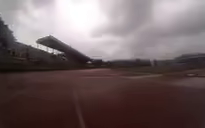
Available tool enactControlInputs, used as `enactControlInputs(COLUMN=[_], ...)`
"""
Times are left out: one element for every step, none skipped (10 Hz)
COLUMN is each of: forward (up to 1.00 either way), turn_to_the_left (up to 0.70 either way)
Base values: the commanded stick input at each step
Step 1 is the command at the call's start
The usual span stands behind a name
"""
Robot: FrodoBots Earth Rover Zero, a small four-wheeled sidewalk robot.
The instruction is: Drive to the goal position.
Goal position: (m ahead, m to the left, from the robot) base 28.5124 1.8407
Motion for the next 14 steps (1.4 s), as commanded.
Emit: enactControlInputs(forward=[0.50, 0.50, 0.50, 0.50, 0.50, 0.50, 0.50, 0.50, 0.50, 0.50, 0.50, 0.50, 0.50, 0.50], turn_to_the_left=[0.00, 0.00, 0.00, 0.00, 0.00, 0.00, 0.00, 0.00, 0.00, 0.00, 0.00, 0.00, 0.00, 0.00])
